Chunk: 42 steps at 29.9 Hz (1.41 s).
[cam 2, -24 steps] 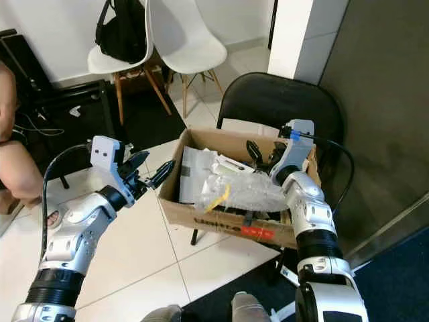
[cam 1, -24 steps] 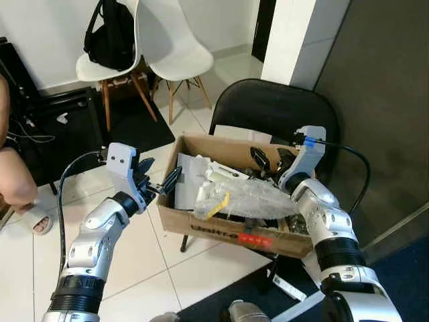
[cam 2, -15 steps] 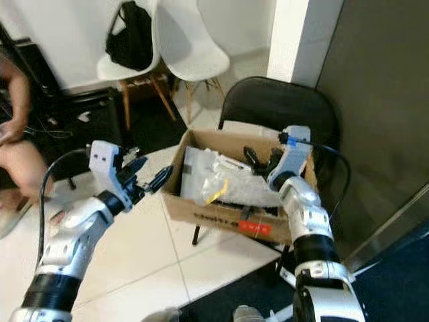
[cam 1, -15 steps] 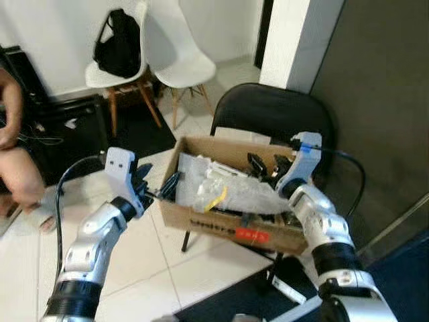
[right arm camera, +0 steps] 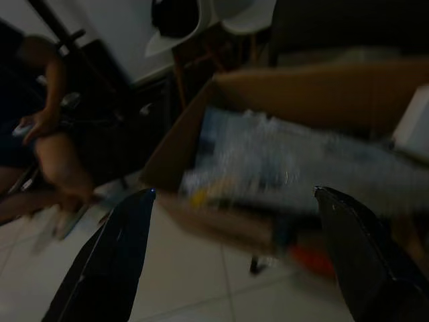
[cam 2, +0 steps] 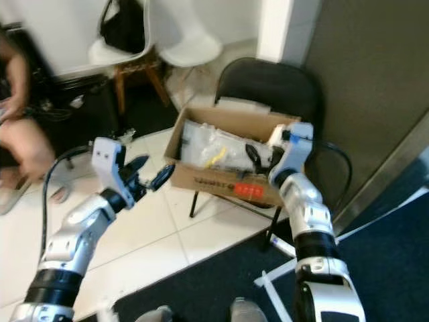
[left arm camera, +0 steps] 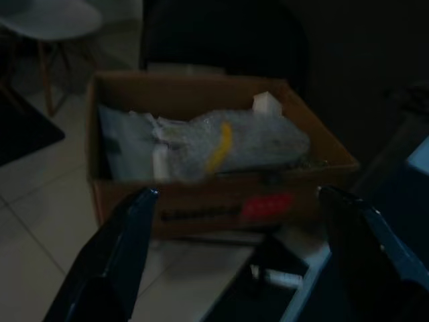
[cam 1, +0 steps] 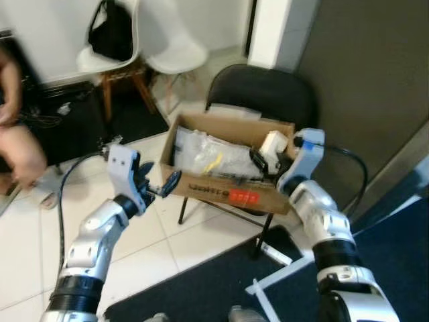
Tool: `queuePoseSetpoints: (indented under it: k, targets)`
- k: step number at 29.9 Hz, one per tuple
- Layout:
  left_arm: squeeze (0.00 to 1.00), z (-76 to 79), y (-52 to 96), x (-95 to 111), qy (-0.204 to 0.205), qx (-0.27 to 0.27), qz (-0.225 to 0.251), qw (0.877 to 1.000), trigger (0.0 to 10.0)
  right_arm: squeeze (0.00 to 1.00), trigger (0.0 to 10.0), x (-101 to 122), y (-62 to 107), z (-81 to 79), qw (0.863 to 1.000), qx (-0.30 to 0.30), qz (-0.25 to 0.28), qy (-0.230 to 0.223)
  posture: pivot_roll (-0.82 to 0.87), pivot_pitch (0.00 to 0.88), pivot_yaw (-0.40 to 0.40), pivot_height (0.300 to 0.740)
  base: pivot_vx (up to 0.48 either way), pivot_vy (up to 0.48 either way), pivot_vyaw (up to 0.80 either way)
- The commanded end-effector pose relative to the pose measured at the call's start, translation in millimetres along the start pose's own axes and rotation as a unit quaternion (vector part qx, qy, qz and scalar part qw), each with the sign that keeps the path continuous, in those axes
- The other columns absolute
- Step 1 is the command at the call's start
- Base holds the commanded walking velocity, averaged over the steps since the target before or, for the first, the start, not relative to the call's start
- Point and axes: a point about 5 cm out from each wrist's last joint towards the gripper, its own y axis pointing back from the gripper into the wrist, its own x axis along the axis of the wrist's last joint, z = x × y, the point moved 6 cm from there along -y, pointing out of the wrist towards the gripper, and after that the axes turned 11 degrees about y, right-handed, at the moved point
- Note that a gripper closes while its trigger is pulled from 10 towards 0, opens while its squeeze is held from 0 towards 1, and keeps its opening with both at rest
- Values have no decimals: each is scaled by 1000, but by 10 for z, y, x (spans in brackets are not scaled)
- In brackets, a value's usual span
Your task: Picking trash to rubbish bin
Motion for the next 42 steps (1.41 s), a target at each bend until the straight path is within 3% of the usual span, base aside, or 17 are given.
queuePoseSetpoints:
  k: [1,4,42]
  targets:
    - [0,15,-10,-4,-1,-3,-3,1000,10000,0,10000,-30,19,35,1000,-5,-4,0,-104,0,22,740,-375,0,0]
    - [0,15,-10,-4,-1,-3,-3,1000,10000,0,10000,-35,18,37,1000,-6,-5,-1,-104,0,21,740,-370,0,0]
    - [0,-15,-11,28,6,3,4,1000,10000,0,10000,-80,-4,-9,1000,5,-23,15,-104,0,24,740,0,0,-762]
